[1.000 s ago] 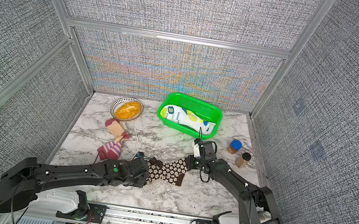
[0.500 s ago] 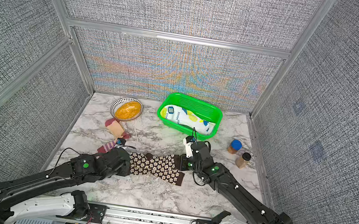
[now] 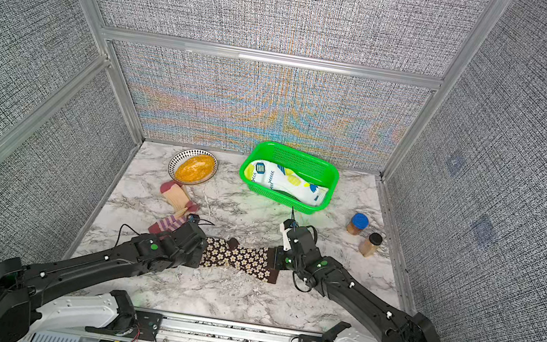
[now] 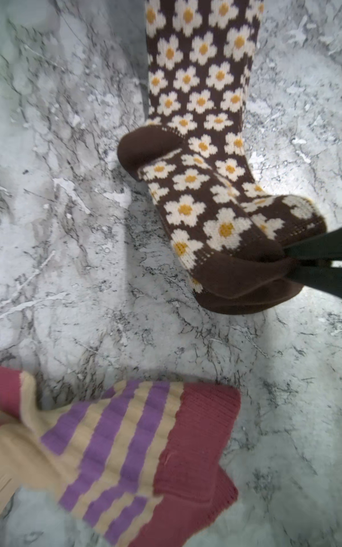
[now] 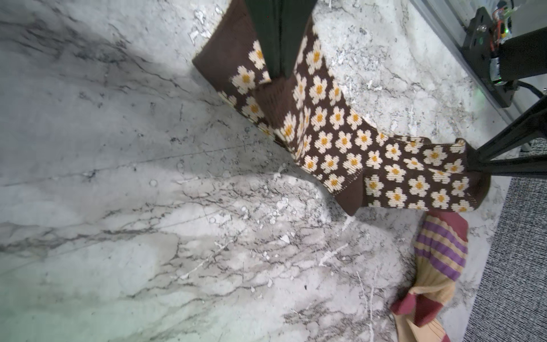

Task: Place the socks together as a pair
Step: Flatten out the sock.

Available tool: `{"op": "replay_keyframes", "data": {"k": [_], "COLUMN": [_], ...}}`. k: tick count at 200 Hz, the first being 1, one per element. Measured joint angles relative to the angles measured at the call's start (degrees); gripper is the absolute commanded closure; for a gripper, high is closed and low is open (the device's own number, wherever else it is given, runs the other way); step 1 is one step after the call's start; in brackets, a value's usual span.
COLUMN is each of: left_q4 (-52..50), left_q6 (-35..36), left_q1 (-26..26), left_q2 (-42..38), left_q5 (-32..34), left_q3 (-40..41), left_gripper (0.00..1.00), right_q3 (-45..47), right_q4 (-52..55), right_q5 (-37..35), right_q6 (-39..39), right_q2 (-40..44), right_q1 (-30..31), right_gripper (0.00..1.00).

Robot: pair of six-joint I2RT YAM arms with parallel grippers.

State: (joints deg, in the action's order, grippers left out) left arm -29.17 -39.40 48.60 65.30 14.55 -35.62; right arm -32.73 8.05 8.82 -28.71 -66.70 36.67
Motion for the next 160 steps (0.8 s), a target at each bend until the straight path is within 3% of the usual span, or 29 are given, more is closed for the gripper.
{"op": "replay_keyframes", "data": {"k": [11,29,38,47,58,91,143,160], "left_q4": [1.20,2.25,2.71,2.82,2.64,2.08,2.99,4.50], "left_q6": [-0.02,-0.42,-1.05,-1.70,-2.80,-5.16,-7.85,-8.20], "left_q1": [-0.13,-0.39,-0.44,-0.44,-0.44,-0.48,-0.63,-0.76], "left_q2": [1.18,2.67,2.75,2.54,2.05,0.09,3.89,7.50], "left_q5": [-0.44,-1.07,-1.27,-1.79,-2.60,-3.17,-2.60,-2.56], "left_q3": [1.20,3.02,3.89,4.57,4.96,5.01,5.31,4.44], "left_gripper": [0.96,0.82,0.70,0.54,0.45,0.25,0.24,0.25], "right_q3": [1.51,3.34,4.02,4.39,4.55,4.90,7.65,7.63], "right_q4": [-0.87,-1.68,-2.05,-2.12,-2.14,-1.81,-6.38,-9.88], "right_q5": [0.02,0.42,0.68,0.68,0.81,1.64,2.91,3.50], "right_q6": [-0.28,-1.29,-1.79,-1.90,-1.92,-2.73,-4.61,-5.07], "right_q2": [-0.61,-2.01,-2.45,-2.58,-2.62,-3.04,-5.57,-7.48], "right_q1": [0.00,0.00,0.00,-0.02,-0.22,-0.59,-0.68,-0.68], "right_gripper": [0.99,0.69,0.55,0.46,0.39,0.33,0.34,0.40]}}
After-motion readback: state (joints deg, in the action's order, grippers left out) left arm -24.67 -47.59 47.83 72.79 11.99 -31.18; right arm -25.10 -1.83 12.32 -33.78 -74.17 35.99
